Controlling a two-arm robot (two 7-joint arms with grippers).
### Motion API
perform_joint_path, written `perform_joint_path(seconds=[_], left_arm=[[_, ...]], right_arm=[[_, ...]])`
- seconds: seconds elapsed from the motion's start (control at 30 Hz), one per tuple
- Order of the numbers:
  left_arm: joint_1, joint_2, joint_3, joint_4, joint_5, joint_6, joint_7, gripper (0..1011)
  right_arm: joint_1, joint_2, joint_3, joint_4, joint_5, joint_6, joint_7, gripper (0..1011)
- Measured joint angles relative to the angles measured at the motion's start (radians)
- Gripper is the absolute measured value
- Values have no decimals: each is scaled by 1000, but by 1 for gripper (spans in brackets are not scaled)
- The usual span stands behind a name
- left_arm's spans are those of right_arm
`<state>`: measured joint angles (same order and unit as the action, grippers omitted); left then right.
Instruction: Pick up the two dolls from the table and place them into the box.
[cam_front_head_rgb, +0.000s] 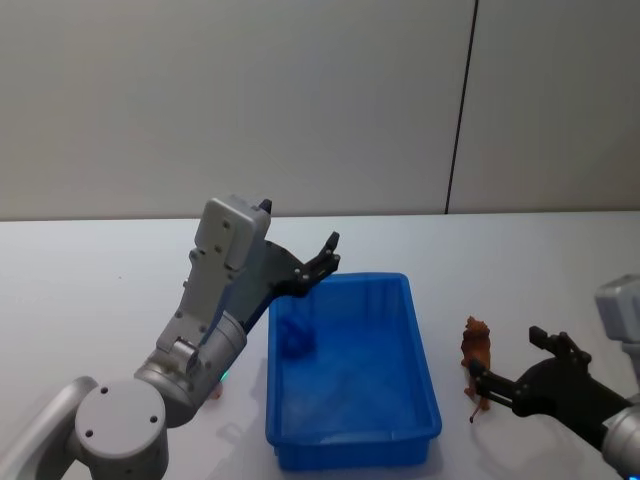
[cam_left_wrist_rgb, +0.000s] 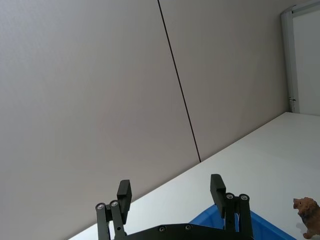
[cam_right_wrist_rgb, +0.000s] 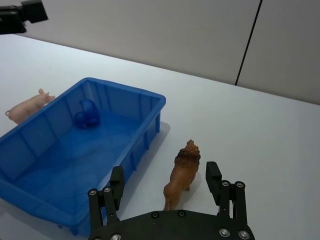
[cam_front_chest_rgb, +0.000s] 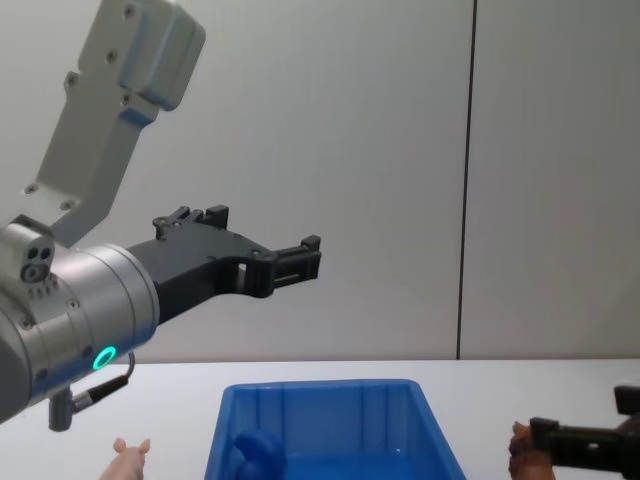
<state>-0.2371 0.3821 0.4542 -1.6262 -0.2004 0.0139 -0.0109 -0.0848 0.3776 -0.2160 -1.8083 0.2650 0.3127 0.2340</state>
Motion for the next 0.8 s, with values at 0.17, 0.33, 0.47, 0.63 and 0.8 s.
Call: perform_joint_path(seconds=[0.17,0.33,0.47,0.63,0.8], left_arm=[[0,0,0,0,0,0,0,1001],[0,0,0,0,0,0,0,1001],[0,0,0,0,0,0,0,1001],[0,0,0,0,0,0,0,1001],[0,0,0,0,0,0,0,1001]], right_arm=[[25,-25,-9,39,-16,7,-12,1001],[54,-48,-16,81,-33,13,-21,1001],[75,-63,-20,115,-44,16,-23,1001],[100,-79,-26,155,-57,20,-21,1001],[125,-97,-33,202,-73,23,-13,1001]])
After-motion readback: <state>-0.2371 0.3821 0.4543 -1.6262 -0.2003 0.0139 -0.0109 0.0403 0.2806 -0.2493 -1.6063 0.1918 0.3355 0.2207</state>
